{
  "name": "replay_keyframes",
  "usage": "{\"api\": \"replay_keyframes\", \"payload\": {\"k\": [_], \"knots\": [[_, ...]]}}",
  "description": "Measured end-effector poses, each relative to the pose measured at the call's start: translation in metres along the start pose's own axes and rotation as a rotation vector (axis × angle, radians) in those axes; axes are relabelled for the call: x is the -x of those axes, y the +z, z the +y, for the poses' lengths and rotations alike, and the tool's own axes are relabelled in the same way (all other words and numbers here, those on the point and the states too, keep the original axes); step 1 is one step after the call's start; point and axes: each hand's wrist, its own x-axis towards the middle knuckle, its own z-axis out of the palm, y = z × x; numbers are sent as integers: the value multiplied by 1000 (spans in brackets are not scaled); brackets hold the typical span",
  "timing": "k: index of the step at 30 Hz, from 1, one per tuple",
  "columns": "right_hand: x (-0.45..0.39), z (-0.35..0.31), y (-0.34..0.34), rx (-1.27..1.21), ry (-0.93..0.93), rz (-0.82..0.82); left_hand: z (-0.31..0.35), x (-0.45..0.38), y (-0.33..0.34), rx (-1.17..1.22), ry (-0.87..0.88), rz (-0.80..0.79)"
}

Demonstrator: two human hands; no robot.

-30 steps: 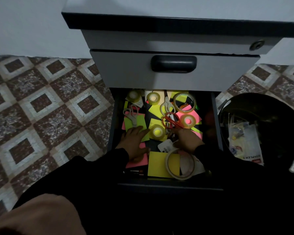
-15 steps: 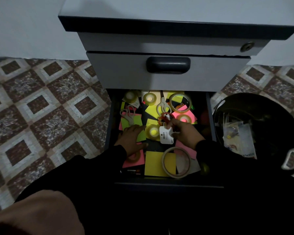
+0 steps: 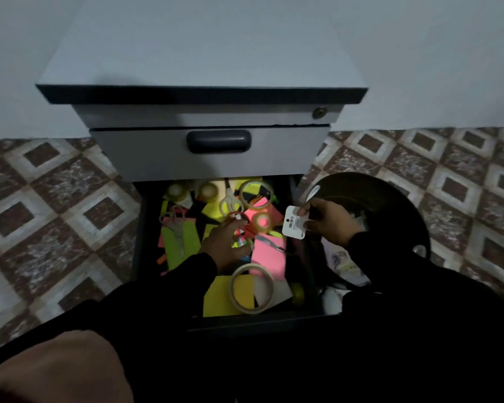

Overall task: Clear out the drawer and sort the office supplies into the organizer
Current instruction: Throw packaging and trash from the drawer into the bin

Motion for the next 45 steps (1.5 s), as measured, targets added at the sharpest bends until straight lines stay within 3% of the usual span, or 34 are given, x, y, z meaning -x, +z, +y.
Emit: {"api": "replay_keyframes", "payload": {"k": [11,17,24,30,37,42,45], "knots": [[39,83,-66,-37,202,114,96,-45,76,-38,143,-158],[38,112,-68,-60,229,135,86,-57,105,-196,124,-132],[37,127,-53,-110,277,126,78,-59,106,-190,147,-90],[38,107,-41,-158,209,112,80,-55,98,-160,169,-99],[27,43,-17,-111,2,3,47,-33,44,-172,204,-88],[16,3,15,-10,-128,-169,-8,-7,5,-234,166,-35],[12,-17,30,166,-220,-294,-41,10,-16,-381,126,-90]]}}
